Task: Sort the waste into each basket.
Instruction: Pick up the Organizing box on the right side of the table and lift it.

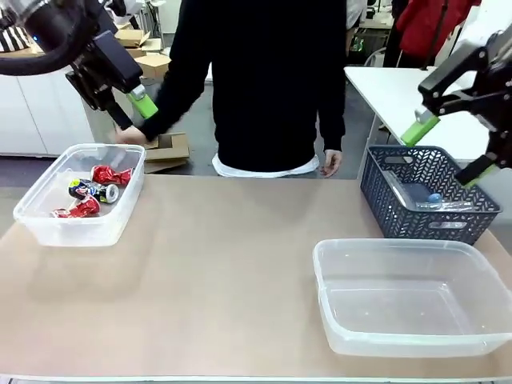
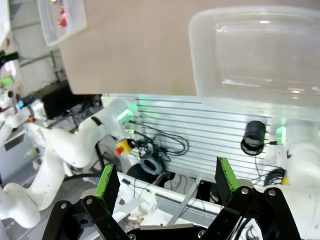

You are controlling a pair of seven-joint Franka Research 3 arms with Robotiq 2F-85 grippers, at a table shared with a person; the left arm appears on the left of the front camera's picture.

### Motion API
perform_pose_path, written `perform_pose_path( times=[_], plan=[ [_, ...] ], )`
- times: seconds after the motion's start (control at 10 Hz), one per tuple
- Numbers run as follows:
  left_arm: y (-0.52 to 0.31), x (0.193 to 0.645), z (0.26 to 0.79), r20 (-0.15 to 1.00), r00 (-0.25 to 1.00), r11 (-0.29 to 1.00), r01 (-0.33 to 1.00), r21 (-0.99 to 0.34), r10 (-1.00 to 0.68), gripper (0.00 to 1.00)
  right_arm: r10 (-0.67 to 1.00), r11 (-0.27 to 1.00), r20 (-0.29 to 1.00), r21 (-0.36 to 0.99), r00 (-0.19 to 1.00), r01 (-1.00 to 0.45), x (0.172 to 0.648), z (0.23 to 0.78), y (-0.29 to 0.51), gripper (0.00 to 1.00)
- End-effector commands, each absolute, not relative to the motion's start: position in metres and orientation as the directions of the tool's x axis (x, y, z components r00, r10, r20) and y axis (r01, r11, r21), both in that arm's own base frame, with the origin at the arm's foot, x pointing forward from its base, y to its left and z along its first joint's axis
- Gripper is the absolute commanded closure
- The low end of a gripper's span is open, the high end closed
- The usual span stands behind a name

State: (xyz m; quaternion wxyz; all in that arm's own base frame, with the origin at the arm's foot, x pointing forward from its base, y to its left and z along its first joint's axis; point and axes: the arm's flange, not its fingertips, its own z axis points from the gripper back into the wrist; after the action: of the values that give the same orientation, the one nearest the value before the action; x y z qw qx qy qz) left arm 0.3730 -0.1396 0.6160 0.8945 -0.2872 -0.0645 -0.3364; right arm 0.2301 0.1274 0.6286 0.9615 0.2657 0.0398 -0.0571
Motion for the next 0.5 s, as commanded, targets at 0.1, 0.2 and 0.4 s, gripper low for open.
perform_pose_path(
  times=[0.1,0.2,0.4],
  plan=[
    [-0.22,0.356,0.588,0.284,0.766,0.557,0.624,-0.548,-0.578,0.0,-0.155,0.918,-0.05,0.363,0.987,0.162,0.185,0.607,0.061,0.0],
    [-0.27,0.349,0.565,0.152,0.758,0.583,0.598,-0.55,-0.635,0.0,-0.202,0.94,-0.032,0.274,0.979,0.203,0.161,0.592,0.02,0.0],
    [-0.352,0.348,0.526,0.061,0.769,0.622,0.558,-0.55,-0.636,0.0,-0.258,0.949,-0.011,0.184,0.966,0.256,0.14,0.563,-0.03,0.0]
  ],
)
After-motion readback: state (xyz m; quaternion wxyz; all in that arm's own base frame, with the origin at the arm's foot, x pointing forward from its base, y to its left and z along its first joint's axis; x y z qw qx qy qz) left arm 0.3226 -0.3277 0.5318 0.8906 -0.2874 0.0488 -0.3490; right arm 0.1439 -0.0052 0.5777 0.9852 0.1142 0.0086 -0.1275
